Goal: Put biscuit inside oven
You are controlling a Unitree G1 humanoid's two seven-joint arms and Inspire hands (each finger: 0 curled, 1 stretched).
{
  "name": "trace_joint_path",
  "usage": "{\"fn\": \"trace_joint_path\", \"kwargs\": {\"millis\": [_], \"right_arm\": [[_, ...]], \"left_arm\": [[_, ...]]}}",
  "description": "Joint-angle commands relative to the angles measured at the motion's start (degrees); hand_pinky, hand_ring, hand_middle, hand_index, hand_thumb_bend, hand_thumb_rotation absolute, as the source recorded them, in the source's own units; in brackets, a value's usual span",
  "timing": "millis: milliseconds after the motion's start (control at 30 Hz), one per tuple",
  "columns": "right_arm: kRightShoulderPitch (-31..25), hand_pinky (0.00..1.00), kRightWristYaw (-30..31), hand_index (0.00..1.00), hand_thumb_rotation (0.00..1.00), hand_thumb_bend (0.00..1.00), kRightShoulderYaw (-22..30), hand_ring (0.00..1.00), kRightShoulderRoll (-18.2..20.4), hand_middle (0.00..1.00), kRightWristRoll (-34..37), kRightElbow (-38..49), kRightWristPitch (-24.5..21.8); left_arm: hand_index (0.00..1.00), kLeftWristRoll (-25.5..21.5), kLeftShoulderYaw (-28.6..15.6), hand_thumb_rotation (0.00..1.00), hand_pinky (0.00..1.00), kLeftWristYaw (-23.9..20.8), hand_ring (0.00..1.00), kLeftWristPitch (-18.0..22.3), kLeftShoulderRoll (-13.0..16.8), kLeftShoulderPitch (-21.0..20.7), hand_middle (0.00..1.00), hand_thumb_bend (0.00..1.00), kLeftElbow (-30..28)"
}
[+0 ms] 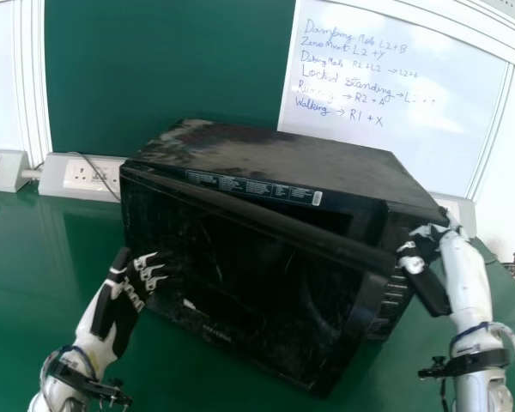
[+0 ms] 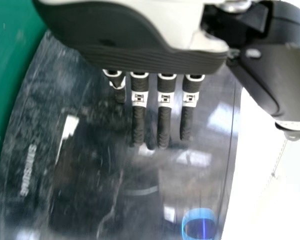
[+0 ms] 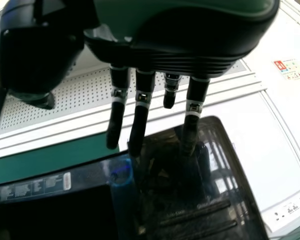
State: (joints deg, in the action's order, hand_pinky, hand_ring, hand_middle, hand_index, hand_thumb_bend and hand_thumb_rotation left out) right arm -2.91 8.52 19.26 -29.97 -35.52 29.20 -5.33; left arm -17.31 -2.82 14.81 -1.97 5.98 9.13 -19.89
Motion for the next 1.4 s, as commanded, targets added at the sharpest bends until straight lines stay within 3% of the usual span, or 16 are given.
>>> {"fn": "trace_joint_path", "kwargs": {"millis": [0, 100, 300, 433, 667, 967, 1367], "right_arm": [[-1.0, 0.51, -0.6, 0.5, 0.01, 0.52, 1.4, 0.56, -1.2, 0.49, 0.9, -2.2, 0.7], [-2.1, 0.49, -0.6, 0.5, 0.0, 0.52, 2.6, 0.56, -1.5, 0.48, 2.4, -4.7, 1.3], [-4.2, 0.48, -3.7, 0.5, 0.0, 0.52, 4.5, 0.54, -2.3, 0.48, 6.4, -10.8, 8.1], [-6.6, 0.49, -5.1, 0.5, 0.0, 0.52, 6.3, 0.54, -1.5, 0.48, 8.4, -12.0, 10.0], [-11.5, 0.42, -8.1, 0.52, 0.01, 0.52, 8.8, 0.49, -1.7, 0.46, 6.7, -13.1, 11.0], [-12.8, 0.44, -9.0, 0.5, 0.0, 0.53, 8.5, 0.51, -1.0, 0.48, 5.9, -11.7, 9.3], [-13.4, 0.51, -8.8, 0.5, 0.0, 0.52, 8.0, 0.54, -0.2, 0.49, 6.7, -11.2, 7.4]], "left_arm": [[0.77, 0.2, 0.4, 0.51, 0.68, 0.0, 0.69, -0.1, 0.0, -1.3, 0.73, 0.63, -0.1], [0.78, 0.0, 0.2, 0.51, 0.68, 0.5, 0.7, 0.0, 0.3, -1.8, 0.73, 0.62, 0.4], [0.78, -0.2, -0.4, 0.52, 0.69, 1.7, 0.71, 0.3, 1.2, -3.1, 0.74, 0.59, 1.3], [0.77, 0.3, -0.5, 0.53, 0.68, 1.8, 0.7, 0.6, 1.5, -3.7, 0.74, 0.59, 1.7], [0.76, -0.5, -0.8, 0.51, 0.7, 2.1, 0.71, -0.3, 1.5, -5.3, 0.73, 0.59, 2.9], [0.77, 1.1, -0.1, 0.51, 0.69, 1.0, 0.71, 0.9, 0.5, -6.9, 0.74, 0.6, 4.8], [0.77, 2.6, 0.6, 0.53, 0.71, 0.1, 0.73, 2.5, -1.5, -12.0, 0.75, 0.65, 9.7]]}}
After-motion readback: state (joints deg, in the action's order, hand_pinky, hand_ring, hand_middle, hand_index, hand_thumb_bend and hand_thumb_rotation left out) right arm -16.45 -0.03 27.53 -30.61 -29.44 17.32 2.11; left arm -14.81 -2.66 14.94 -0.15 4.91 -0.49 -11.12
